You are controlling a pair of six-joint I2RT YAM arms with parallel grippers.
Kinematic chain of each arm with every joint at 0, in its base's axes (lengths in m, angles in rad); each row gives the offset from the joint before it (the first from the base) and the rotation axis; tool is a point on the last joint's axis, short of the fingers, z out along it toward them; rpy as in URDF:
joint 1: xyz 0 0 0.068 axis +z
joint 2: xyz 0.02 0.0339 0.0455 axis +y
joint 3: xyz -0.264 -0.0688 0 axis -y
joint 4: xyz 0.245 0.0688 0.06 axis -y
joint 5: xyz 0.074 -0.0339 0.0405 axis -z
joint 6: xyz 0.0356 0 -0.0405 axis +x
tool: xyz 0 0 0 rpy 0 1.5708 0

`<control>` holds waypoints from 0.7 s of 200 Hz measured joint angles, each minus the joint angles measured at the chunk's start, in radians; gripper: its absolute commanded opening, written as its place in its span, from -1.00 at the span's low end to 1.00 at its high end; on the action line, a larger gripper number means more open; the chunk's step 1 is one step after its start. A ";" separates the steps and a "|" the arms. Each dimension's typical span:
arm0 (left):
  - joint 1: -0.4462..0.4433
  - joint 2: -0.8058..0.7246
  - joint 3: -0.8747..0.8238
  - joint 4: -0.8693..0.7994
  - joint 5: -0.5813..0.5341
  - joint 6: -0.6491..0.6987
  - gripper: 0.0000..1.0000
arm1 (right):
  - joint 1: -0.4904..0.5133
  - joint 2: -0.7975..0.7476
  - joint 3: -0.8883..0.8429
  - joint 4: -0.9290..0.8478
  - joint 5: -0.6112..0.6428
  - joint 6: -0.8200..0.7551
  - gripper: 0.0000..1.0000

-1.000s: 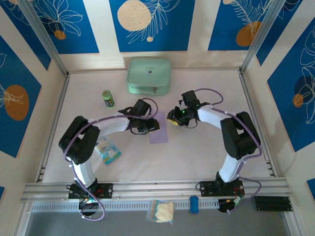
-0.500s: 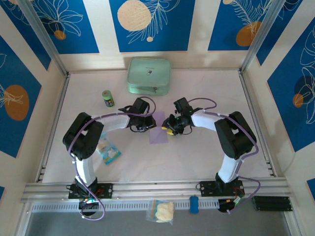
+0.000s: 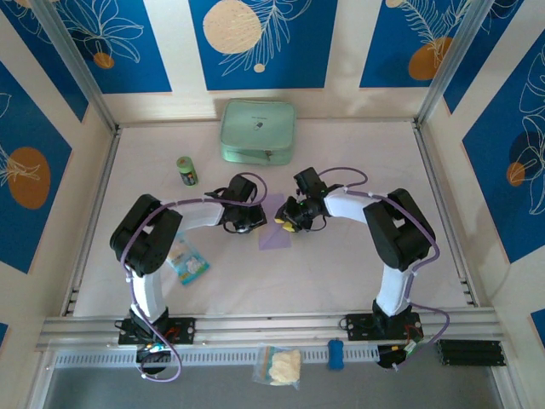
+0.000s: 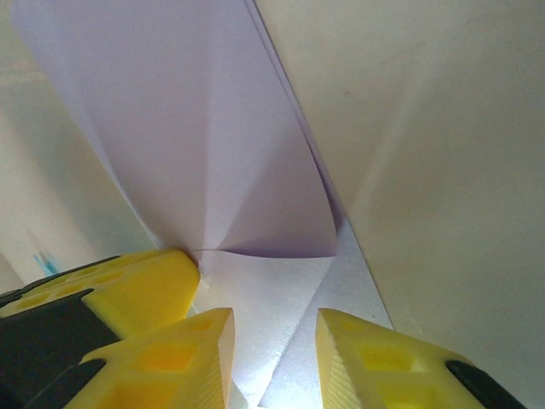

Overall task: Fold a paper plane with a square sheet of paper (pick it up from the middle)
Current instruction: Pick up the paper from the center of the table.

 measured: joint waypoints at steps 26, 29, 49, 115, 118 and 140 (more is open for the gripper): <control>0.001 0.000 -0.007 0.011 0.000 -0.001 -0.76 | 0.001 0.008 0.005 -0.010 0.008 0.000 -0.40; 0.001 0.000 -0.007 0.011 0.000 -0.001 -0.76 | 0.001 0.010 0.005 -0.011 0.010 0.000 -0.41; 0.001 0.000 -0.007 0.015 0.000 -0.001 -0.76 | 0.003 0.018 0.013 -0.014 0.010 0.000 -0.46; 0.001 0.000 -0.010 0.019 0.000 -0.003 -0.76 | 0.007 0.031 0.017 0.027 -0.035 -0.005 -0.55; 0.001 0.000 -0.010 0.019 0.000 -0.003 -0.76 | 0.007 0.031 0.017 0.033 -0.042 -0.006 -0.55; 0.001 0.000 -0.010 0.019 0.000 -0.003 -0.76 | 0.007 0.031 0.011 0.085 -0.076 -0.014 -0.55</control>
